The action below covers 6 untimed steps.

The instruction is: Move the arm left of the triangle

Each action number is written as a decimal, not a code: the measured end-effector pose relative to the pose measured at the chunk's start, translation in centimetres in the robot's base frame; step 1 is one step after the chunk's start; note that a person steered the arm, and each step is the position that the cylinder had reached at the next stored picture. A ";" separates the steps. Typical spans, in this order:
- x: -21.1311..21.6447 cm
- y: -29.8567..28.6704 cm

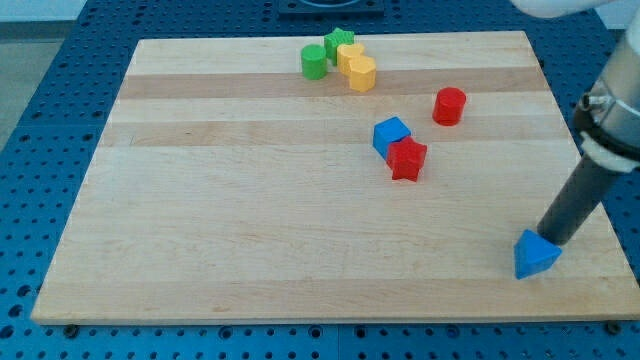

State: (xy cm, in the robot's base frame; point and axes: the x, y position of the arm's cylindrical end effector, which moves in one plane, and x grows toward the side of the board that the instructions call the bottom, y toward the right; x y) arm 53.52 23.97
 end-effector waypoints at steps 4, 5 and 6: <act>-1.1 -10.3; 1.4 -11.1; 2.2 -10.7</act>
